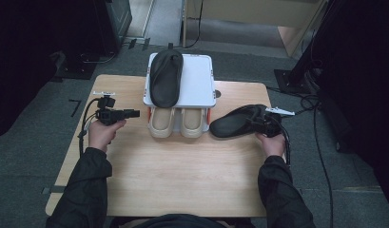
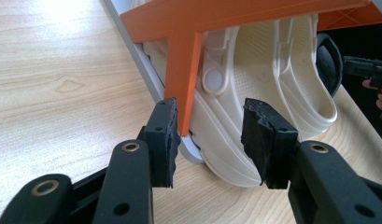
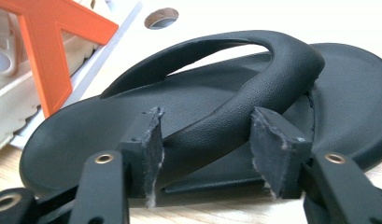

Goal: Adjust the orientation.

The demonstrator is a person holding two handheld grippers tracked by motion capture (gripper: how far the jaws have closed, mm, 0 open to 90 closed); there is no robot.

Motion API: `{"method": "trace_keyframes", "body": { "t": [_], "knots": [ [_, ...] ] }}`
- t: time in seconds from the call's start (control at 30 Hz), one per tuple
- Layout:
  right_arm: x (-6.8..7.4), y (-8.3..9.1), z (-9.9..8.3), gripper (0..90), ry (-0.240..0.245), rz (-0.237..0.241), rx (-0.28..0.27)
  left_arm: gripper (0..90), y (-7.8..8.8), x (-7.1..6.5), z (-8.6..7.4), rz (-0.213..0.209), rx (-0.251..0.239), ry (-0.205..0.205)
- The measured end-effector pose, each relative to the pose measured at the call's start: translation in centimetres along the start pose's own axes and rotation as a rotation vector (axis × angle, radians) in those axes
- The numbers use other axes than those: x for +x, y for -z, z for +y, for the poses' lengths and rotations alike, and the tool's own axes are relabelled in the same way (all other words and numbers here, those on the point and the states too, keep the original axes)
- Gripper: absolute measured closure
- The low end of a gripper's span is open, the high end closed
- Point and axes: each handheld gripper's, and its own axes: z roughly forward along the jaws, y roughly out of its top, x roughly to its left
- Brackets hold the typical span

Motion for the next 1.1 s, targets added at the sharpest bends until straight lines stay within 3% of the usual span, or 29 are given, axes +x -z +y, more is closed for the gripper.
{"method": "trace_keyframes", "body": {
  "t": [0.07, 0.23, 0.37, 0.57, 0.8, 0.97, 1.1],
  "knots": [
    [0.2, -0.1, 0.1, 40.3, -0.02, -0.004, 0.0, 56.0, 0.0, 0.0, -0.1, -0.001, -0.003, 0.002],
    [1.4, -0.5, 0.2, 33.6, -0.015, -0.067, 0.008, 56.1, 0.2, 0.1, -0.1, 0.0, -0.011, 0.01],
    [2.1, -1.1, -0.1, 35.9, 0.042, -0.135, 0.003, 56.1, 0.2, 0.1, -0.1, 0.0, -0.007, 0.005],
    [2.0, -1.5, -0.1, 38.4, 0.053, -0.172, -0.009, 56.1, 0.1, 0.1, -0.2, 0.001, -0.006, 0.004],
    [1.0, -1.4, 0.0, 41.9, 0.01, -0.169, -0.013, 56.1, 0.2, 0.2, -0.2, 0.003, -0.01, 0.01],
    [1.2, -1.4, 0.2, 49.8, 0.033, -0.144, -0.002, 56.2, 0.2, 0.2, -0.2, 0.004, -0.01, 0.011],
    [1.5, -1.5, 0.2, 63.5, 0.057, -0.087, -0.006, 56.2, 0.2, 0.2, -0.3, 0.003, -0.008, 0.011]
  ]
}}
